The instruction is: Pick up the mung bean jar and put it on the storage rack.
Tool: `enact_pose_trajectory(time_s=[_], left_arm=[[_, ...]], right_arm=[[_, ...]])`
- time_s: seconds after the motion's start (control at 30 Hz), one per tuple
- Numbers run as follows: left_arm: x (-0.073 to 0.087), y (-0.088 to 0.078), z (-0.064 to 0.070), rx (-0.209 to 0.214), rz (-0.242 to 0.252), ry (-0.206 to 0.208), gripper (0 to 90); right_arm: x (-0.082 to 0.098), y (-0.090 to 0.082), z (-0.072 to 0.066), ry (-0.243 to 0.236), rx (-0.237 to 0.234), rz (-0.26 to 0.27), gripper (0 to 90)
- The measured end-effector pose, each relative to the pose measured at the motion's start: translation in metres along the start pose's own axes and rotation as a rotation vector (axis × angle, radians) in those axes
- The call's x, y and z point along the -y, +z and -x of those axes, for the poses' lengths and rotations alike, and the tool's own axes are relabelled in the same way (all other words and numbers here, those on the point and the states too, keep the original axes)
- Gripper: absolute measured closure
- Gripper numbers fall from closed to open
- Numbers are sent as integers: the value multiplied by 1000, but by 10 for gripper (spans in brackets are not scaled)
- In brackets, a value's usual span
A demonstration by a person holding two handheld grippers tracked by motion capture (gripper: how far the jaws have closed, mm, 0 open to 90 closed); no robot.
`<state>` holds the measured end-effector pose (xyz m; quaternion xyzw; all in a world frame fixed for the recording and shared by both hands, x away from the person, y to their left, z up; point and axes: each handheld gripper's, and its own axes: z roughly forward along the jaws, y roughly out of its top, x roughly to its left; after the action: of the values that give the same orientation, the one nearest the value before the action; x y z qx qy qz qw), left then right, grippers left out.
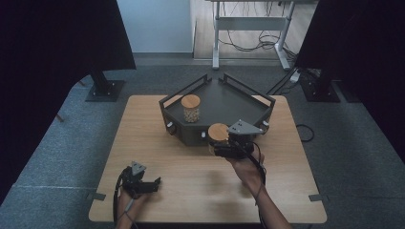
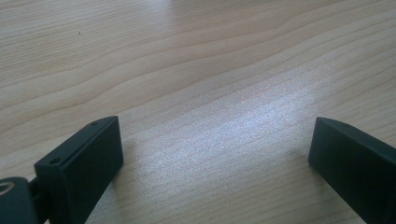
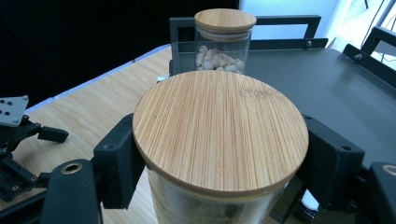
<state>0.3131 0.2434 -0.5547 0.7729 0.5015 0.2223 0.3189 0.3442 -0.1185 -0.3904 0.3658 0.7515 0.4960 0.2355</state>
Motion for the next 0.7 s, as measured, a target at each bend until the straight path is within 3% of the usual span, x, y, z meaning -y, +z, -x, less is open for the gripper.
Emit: enact_pose_trajectory(time_s=[0.7], left_arm=[[0, 0, 0, 0, -2, 0, 30]], right_arm=[[-12, 5, 6, -8, 11, 3, 242]])
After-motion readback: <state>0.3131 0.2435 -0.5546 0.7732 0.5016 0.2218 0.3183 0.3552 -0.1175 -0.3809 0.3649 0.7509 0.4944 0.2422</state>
